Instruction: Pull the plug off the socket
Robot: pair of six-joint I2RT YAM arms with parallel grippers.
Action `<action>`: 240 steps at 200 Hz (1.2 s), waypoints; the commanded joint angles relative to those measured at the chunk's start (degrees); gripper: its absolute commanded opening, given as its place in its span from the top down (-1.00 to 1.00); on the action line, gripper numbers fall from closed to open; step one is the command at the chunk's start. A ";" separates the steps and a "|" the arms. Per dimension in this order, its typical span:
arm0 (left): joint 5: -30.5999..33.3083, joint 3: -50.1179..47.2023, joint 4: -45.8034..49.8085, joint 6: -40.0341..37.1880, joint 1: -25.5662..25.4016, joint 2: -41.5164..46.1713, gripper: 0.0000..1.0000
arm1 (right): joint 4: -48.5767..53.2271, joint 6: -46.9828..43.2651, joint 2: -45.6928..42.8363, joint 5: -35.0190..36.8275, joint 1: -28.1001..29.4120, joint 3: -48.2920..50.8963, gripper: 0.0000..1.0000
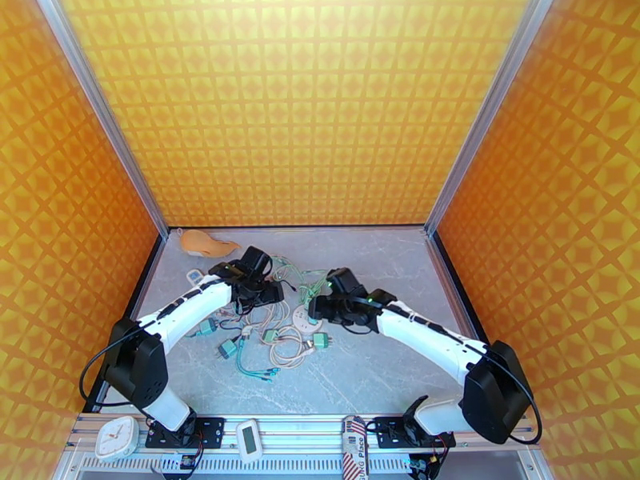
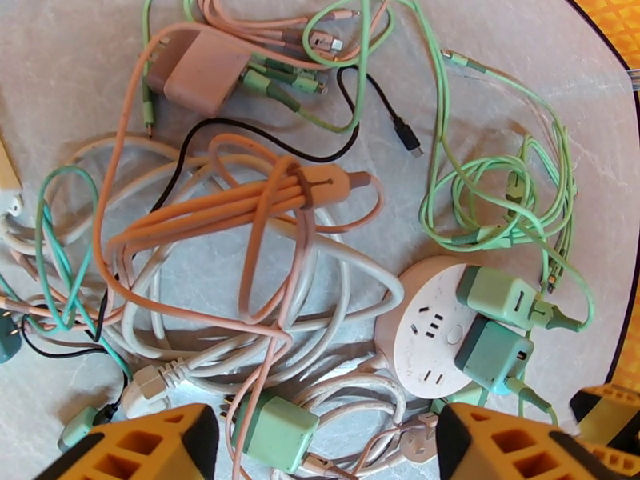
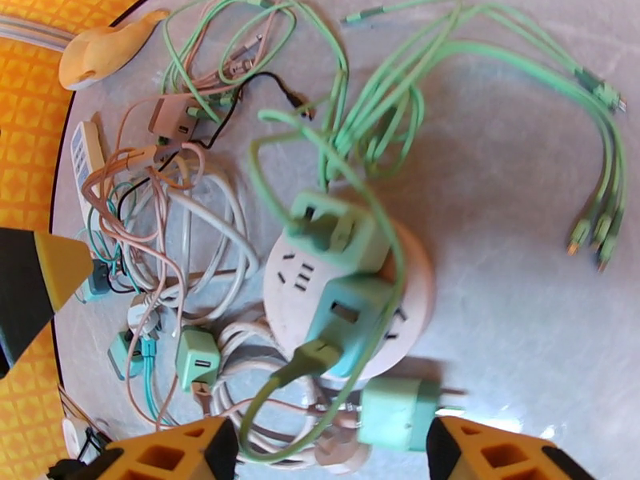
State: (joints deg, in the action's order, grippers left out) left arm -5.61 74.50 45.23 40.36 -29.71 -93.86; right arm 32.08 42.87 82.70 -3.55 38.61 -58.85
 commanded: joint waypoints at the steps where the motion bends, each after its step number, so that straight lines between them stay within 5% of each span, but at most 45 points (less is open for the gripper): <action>1: -2.91 -1.54 -2.25 -1.35 0.93 2.34 -0.52 | -1.89 6.15 3.00 2.45 2.66 0.96 -0.34; 85: -3.67 -4.97 -3.09 -1.46 2.51 5.20 -0.52 | -2.72 7.55 11.69 3.94 7.97 -5.16 -0.40; 184: -3.62 -7.08 -3.29 -1.07 3.86 6.85 -0.52 | 11.67 -3.73 20.33 14.87 5.87 -17.50 -0.38; 240: -3.67 -6.96 -3.41 -1.33 4.14 6.36 -0.52 | 8.73 -9.71 22.39 10.19 2.37 -17.74 -0.20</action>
State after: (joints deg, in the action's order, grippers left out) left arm -8.56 68.18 42.54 39.81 -26.13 -88.49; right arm 41.60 36.88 103.31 8.82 42.48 -75.48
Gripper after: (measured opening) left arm 0.760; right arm 0.619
